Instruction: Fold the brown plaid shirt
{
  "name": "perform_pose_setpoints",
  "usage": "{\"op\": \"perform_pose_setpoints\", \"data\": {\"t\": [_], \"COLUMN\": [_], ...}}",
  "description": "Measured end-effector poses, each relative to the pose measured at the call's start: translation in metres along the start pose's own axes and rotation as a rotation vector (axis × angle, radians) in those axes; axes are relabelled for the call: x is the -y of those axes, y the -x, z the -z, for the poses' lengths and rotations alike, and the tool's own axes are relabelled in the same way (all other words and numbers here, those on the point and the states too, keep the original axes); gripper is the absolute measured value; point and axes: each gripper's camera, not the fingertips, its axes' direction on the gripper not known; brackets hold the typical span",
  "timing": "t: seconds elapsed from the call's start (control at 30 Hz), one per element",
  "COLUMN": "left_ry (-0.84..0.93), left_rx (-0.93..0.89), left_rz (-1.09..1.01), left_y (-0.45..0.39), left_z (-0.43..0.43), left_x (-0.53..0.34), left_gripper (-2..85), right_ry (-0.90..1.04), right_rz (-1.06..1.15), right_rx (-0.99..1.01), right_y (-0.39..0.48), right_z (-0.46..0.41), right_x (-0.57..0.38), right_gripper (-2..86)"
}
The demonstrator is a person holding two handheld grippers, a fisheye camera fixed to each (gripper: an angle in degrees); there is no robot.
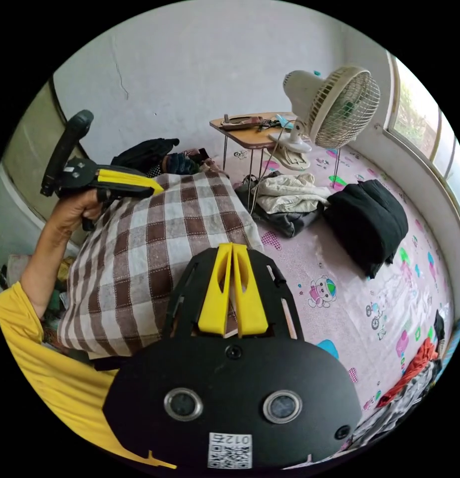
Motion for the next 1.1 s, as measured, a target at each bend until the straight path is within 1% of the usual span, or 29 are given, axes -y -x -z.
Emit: {"op": "perform_pose_setpoints", "data": {"t": [0.1,0.17,0.23,0.27,0.33,0.4,0.47,0.53,0.6,0.7,0.73,0.8,0.87,0.9,0.93,1.0,1.1], "left_ry": [-0.061,-0.138,-0.173,-0.163,-0.069,-0.016,-0.077,-0.121,-0.132,-0.120,-0.120,-0.129,-0.133,-0.131,-0.126,-0.126,-0.145], "left_rx": [0.024,0.043,0.027,0.015,-0.011,-0.015,0.021,0.099,0.130,0.102,0.087,0.077,0.074,0.070,0.056,0.025,-0.011], "left_rz": [0.024,0.004,-0.050,-0.070,-0.116,-0.101,-0.107,-0.134,-0.154,-0.123,-0.109,-0.096,-0.090,-0.090,-0.086,-0.083,-0.062], "left_y": [0.005,-0.002,-0.017,-0.021,-0.031,-0.032,-0.034,-0.043,-0.047,-0.040,-0.035,-0.030,-0.026,-0.023,-0.020,-0.015,-0.006], "left_z": [0.032,0.061,0.080,0.079,0.055,0.034,0.034,0.038,0.042,0.048,0.050,0.052,0.054,0.056,0.058,0.060,0.066], "left_x": [-0.012,-0.023,-0.032,-0.033,-0.033,-0.036,-0.045,-0.054,-0.057,-0.060,-0.062,-0.067,-0.071,-0.073,-0.075,-0.078,-0.086], "left_gripper": [0.6,0.6,0.5,0.5,0.5,0.6,0.6,0.6,0.6,0.6,0.5,0.5,0.5,0.5,0.5,0.5,0.5], "right_ry": [-0.102,-0.165,-0.155,-0.113,-0.040,-0.046,-0.122,-0.138,-0.120,-0.186,-0.211,-0.179,-0.049,-0.029,-0.015,-0.068,-0.068], "right_rz": [0.044,0.126,0.189,0.227,0.256,0.272,0.264,0.257,0.227,0.270,0.334,0.410,0.479,0.496,0.516,0.508,0.454], "right_rx": [0.040,0.125,0.145,0.125,0.053,0.011,-0.012,-0.007,0.014,0.154,0.232,0.282,0.300,0.294,0.246,0.219,0.253], "right_y": [0.020,0.048,0.068,0.081,0.093,0.099,0.099,0.098,0.095,0.105,0.116,0.134,0.153,0.157,0.160,0.158,0.150], "right_z": [0.035,0.056,0.055,0.046,0.025,0.014,0.014,0.015,0.023,0.056,0.071,0.078,0.062,0.056,0.046,0.043,0.054], "right_x": [-0.015,-0.032,-0.044,-0.050,-0.058,-0.067,-0.080,-0.084,-0.084,-0.096,-0.104,-0.115,-0.131,-0.137,-0.150,-0.165,-0.166], "right_gripper": [0.0,0.0,0.0,0.0,0.0,0.0,0.0,0.0,0.0,0.0,0.0,0.0,0.0,0.0,0.0,0.0,0.0]}}
